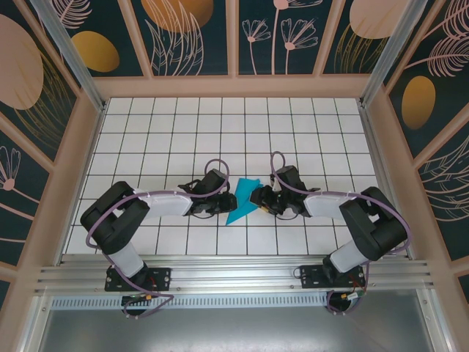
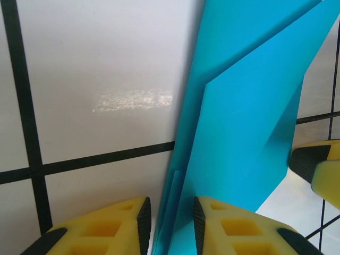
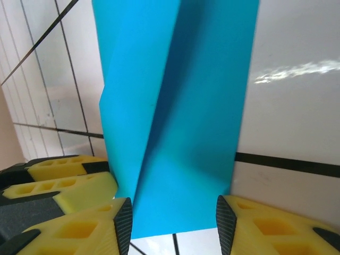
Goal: Fold a paper plane with a square sheet of paper (pick it up from the middle)
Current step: Fourth fold the wing at the center of the table.
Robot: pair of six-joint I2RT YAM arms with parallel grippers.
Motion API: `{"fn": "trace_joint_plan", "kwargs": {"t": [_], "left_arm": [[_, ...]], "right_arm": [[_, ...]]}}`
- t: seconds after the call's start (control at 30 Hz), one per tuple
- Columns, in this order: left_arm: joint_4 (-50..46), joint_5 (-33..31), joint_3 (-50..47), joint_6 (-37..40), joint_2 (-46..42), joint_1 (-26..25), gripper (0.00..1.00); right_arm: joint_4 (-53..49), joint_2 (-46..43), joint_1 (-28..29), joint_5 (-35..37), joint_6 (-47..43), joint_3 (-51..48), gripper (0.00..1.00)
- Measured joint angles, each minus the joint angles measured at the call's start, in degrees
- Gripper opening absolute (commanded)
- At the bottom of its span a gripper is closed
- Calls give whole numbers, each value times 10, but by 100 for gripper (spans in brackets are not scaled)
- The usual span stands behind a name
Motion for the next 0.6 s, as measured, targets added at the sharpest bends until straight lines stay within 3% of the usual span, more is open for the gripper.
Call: {"fn": "trace_joint_plan", "kwargs": {"t": [0.6], "left_arm": [[2, 7, 0, 0, 3, 3, 29]], "right_arm": [[-20, 13, 2, 14, 17, 16, 48]]}}
